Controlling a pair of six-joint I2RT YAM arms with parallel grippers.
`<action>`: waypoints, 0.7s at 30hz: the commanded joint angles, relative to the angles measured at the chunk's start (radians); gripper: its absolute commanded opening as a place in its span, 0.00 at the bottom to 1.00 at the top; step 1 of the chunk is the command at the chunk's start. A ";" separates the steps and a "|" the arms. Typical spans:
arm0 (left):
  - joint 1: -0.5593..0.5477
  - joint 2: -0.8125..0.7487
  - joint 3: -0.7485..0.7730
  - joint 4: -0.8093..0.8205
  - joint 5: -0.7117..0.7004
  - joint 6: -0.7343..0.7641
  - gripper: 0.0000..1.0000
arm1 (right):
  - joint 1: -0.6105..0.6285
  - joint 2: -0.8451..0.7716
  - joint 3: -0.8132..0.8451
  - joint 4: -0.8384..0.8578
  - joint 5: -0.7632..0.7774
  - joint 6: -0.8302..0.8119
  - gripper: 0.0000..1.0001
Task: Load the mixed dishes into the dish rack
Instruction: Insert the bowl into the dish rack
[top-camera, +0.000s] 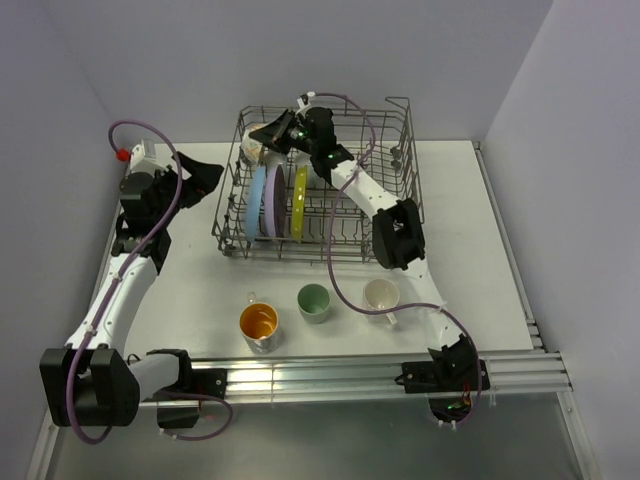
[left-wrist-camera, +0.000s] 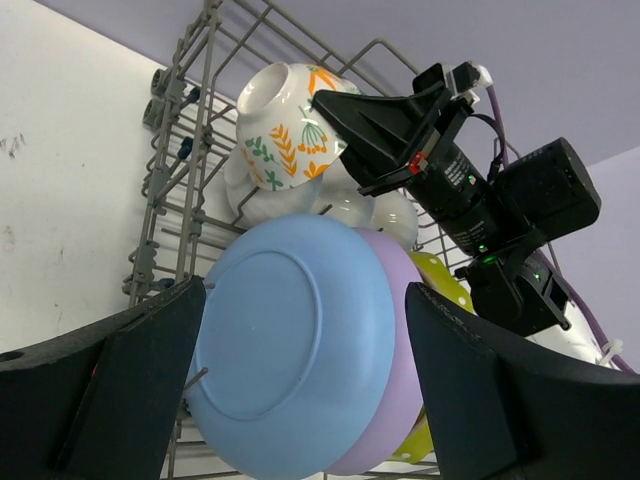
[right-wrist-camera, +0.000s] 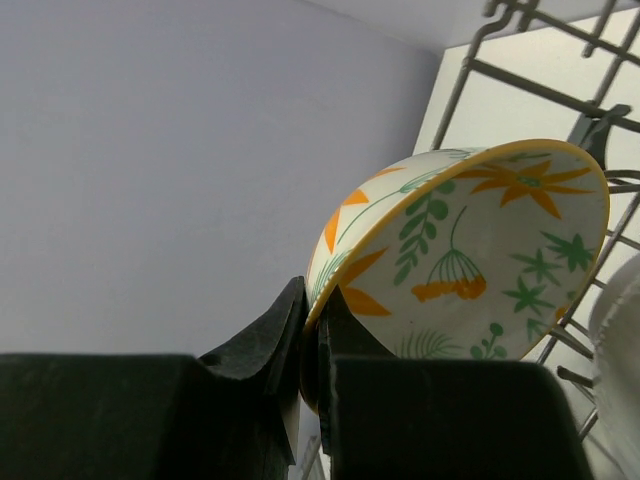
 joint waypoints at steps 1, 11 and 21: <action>0.006 0.023 0.019 0.040 0.025 -0.021 0.88 | 0.012 0.016 0.078 0.168 -0.068 0.004 0.00; 0.008 0.069 0.051 0.041 0.028 -0.044 0.88 | 0.003 0.035 0.094 0.238 -0.034 0.024 0.00; 0.008 0.080 0.083 0.006 0.016 -0.056 0.88 | -0.019 0.065 0.081 0.222 -0.003 0.107 0.00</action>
